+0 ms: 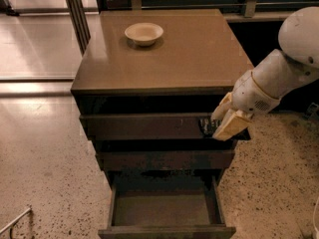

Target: Place rxbar chocolate into bottom drawer

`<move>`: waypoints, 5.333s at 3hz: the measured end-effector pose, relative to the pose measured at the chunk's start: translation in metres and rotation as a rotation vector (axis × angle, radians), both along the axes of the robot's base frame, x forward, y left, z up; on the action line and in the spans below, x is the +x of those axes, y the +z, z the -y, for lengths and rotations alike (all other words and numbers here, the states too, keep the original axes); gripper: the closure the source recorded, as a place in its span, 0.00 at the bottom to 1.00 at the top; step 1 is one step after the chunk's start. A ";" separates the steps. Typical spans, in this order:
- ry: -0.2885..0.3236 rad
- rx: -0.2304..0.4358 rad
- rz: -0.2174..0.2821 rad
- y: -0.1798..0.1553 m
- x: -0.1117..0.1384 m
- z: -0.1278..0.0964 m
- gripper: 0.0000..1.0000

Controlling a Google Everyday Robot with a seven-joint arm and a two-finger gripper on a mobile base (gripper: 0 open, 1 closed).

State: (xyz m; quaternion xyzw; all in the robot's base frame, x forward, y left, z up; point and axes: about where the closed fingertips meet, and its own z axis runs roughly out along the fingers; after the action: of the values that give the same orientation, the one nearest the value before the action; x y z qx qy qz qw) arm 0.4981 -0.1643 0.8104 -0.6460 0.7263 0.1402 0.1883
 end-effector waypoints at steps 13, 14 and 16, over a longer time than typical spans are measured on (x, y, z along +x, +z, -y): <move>0.044 0.141 0.044 -0.447 0.029 -0.030 1.00; 0.051 0.163 0.009 -0.511 0.028 -0.027 1.00; 0.016 0.180 -0.057 -0.580 0.032 -0.015 1.00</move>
Offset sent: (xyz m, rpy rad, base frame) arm -0.0264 0.0072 -0.1279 0.1019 -0.0264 -0.0457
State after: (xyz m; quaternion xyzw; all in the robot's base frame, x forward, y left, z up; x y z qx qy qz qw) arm 0.5301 -0.1496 0.2303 -0.6280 0.7108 0.2247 0.2235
